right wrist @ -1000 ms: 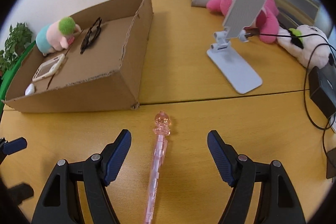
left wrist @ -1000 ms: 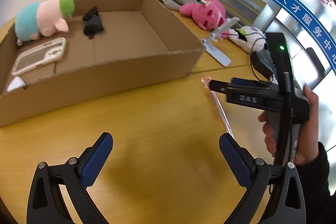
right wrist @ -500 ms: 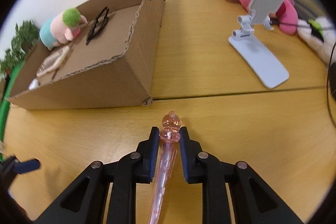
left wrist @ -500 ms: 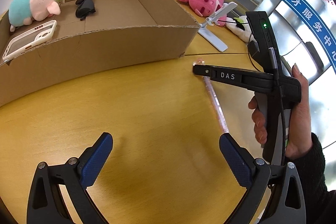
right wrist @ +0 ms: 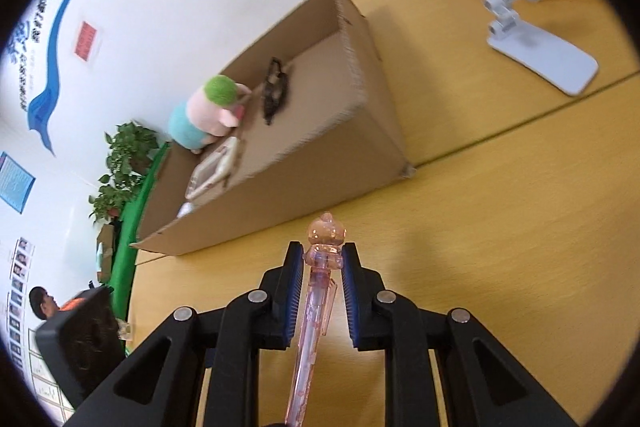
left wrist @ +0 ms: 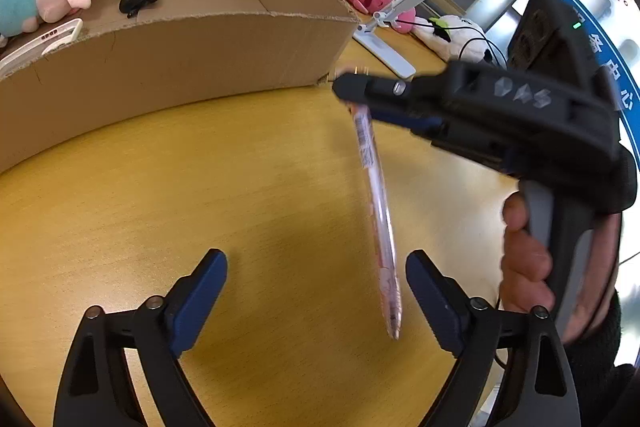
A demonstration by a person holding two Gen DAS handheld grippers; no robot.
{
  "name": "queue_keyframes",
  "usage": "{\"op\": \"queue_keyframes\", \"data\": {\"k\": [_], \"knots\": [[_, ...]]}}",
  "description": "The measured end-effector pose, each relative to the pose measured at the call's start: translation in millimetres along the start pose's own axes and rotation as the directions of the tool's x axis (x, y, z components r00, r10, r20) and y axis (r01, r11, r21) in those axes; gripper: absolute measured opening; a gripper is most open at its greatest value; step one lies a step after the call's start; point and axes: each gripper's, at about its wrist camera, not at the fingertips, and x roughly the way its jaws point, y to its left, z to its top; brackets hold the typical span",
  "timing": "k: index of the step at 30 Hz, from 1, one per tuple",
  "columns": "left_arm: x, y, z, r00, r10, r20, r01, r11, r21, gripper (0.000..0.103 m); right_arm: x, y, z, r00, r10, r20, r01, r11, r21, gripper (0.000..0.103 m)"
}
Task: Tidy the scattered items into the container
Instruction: 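Close the right gripper on the pink pen and lift it, then carry the pink pen with the right gripper toward the box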
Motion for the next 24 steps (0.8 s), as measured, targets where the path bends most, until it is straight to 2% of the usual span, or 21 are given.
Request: {"op": "queue_keyframes", "data": {"k": [5, 10, 12, 14, 19, 24], "knots": [[-0.5, 0.4, -1.8, 1.0, -0.022, -0.001, 0.022, 1.0, 0.009, 0.071, -8.5, 37.6, -1.5, 0.998, 0.058, 0.022, -0.057, 0.996, -0.064, 0.018], [2.2, 9.1, -2.8, 0.999, -0.029, -0.018, 0.029, 1.0, -0.009, 0.043, -15.9, 60.4, -4.1, 0.995, 0.095, 0.025, -0.092, 0.99, -0.107, 0.018], [2.3, 13.3, -3.2, 0.999, -0.031, -0.019, 0.031, 0.999, -0.022, 0.02, -20.3, 65.2, -4.7, 0.995, 0.091, 0.032, -0.086, 0.989, -0.124, 0.018], [-0.4, 17.2, -2.7, 0.999, -0.039, -0.013, 0.039, 0.999, -0.031, 0.013, -25.2, 67.3, -3.9, 0.996, 0.077, 0.045, -0.07, 0.988, -0.137, 0.018], [-11.1, 23.6, 0.3, 0.999, -0.047, 0.007, 0.047, 0.998, -0.029, 0.007, -28.8, 75.4, 2.6, 0.996, 0.058, 0.074, -0.046, 0.986, -0.157, 0.018], [-19.1, 23.1, -0.1, 0.999, -0.038, 0.022, 0.038, 0.999, -0.024, 0.006, -29.1, 87.3, 9.7, 0.994, 0.057, 0.091, -0.039, 0.981, -0.188, 0.018]]}}
